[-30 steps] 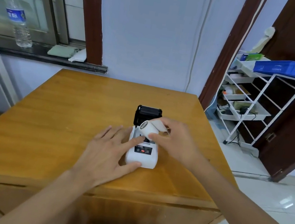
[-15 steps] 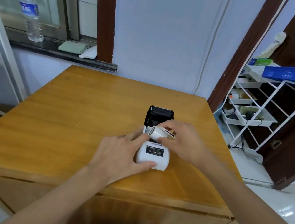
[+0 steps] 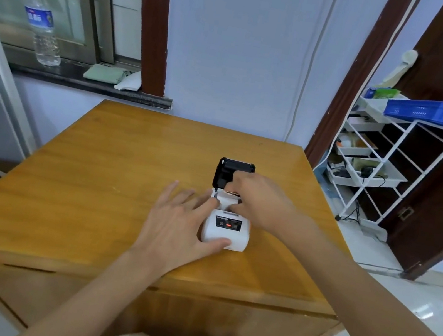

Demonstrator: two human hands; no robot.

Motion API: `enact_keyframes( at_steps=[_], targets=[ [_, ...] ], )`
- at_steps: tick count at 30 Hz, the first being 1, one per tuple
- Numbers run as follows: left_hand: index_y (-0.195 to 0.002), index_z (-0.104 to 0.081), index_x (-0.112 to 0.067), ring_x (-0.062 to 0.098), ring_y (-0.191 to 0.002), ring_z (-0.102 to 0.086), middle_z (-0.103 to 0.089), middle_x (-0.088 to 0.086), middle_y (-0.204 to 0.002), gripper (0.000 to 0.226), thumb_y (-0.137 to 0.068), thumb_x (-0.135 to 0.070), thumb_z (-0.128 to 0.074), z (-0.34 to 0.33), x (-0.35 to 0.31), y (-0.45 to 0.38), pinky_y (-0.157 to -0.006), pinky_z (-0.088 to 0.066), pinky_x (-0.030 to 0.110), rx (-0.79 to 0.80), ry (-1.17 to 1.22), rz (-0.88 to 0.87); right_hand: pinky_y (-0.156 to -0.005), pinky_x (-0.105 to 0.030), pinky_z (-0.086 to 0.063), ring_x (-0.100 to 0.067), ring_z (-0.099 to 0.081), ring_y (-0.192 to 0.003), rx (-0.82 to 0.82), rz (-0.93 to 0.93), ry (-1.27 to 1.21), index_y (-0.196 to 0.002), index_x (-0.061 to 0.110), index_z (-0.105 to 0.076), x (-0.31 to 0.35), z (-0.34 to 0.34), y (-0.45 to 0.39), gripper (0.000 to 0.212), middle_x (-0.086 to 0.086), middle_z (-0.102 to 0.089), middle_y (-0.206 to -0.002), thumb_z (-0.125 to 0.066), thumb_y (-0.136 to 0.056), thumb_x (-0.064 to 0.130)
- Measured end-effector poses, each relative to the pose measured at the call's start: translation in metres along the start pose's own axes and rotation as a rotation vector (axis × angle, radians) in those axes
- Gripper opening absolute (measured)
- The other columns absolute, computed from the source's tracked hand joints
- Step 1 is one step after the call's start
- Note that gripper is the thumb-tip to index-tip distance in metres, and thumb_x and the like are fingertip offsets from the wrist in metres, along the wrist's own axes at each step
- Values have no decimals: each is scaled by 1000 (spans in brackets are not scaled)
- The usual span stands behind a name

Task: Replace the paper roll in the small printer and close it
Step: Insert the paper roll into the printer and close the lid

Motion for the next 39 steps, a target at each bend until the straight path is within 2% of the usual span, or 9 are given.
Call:
enact_keyframes(
  at_steps=[9, 13, 16, 20, 24, 27, 30, 35, 39],
  targets=[
    [-125, -60, -27, 25, -95, -73, -73, -3, -133, 73, -81, -84, -51, 5, -1, 0, -113, -38, 52, -58, 4, -17, -72, -36, -49, -15, -61, -97, -27, -39, -95, -128, 32, -66, -5, 14, 11, 32, 11, -59, -112, -63, -98, 45],
    [-136, -53, -20, 22, -84, -73, -79, -5, -94, 89, -76, -86, -55, 11, 1, 0, -111, -41, 47, -118, 23, 2, -78, -39, -56, -15, -66, -105, -126, -1, -78, -125, 33, -72, -2, 20, 29, 29, 11, -65, -124, -59, -102, 43],
    [-144, -49, -19, 20, -81, -72, -76, -5, -83, 97, -76, -88, -54, 14, 1, 0, -111, -41, 45, -136, 16, -1, -74, -37, -56, -6, -61, -110, -154, 56, -110, -123, 35, -77, 4, 15, 41, 31, 16, -66, -121, -56, -103, 46],
    [-145, -47, -20, 19, -82, -72, -77, -6, -93, 96, -78, -89, -50, 13, 0, 2, -111, -40, 44, -132, 12, 0, -70, -28, -53, -3, -56, -116, -186, 55, -163, -126, 34, -76, 8, 5, 59, 49, 17, -62, -128, -42, -100, 59],
    [-133, -55, -23, 18, -93, -69, -66, -4, -119, 82, -79, -85, -54, 12, 1, 2, -103, -42, 42, -141, 54, -18, -65, -25, -51, -5, -47, -110, -258, 26, -209, -137, 33, -69, 15, -5, 78, 42, 12, -52, -119, -43, -105, 43],
    [-120, -60, -25, 17, -92, -61, -60, -4, -112, 66, -82, -78, -57, 12, -2, 4, -94, -43, 39, -155, 94, -68, -64, -31, -54, -1, -39, -102, -279, -10, -210, -143, 34, -65, 16, -12, 85, 43, 12, -48, -116, -48, -103, 36],
    [-117, -63, -28, 12, -92, -43, -58, -5, -113, 55, -85, -73, -61, 15, -3, 5, -87, -42, 33, -175, 140, -99, -70, -33, -55, -5, -45, -104, -305, -16, -232, -140, 37, -66, 17, -12, 88, 41, 13, -50, -115, -54, -101, 36],
    [-117, -65, -33, 7, -86, -32, -56, -5, -109, 45, -86, -65, -69, 19, -6, 6, -82, -43, 32, -184, 168, -152, -85, -34, -51, -8, -49, -100, -293, 3, -270, -133, 38, -72, 19, -9, 90, 39, 14, -53, -109, -51, -100, 41],
    [-113, -68, -33, 2, -84, -24, -58, -6, -109, 40, -85, -61, -71, 20, -7, 7, -80, -42, 31, -178, 163, -152, -87, -36, -55, -5, -58, -104, -471, -103, -438, -121, 28, -75, -5, 8, 82, 28, 17, -60, -105, -56, -100, 33]
  ],
)
Point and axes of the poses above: each hand's wrist, its own y-axis away from the middle knuckle, its own z-axis out of the back of the hand, x = y × z, the point moved 7 cm from there along -y, towards the middle knuckle
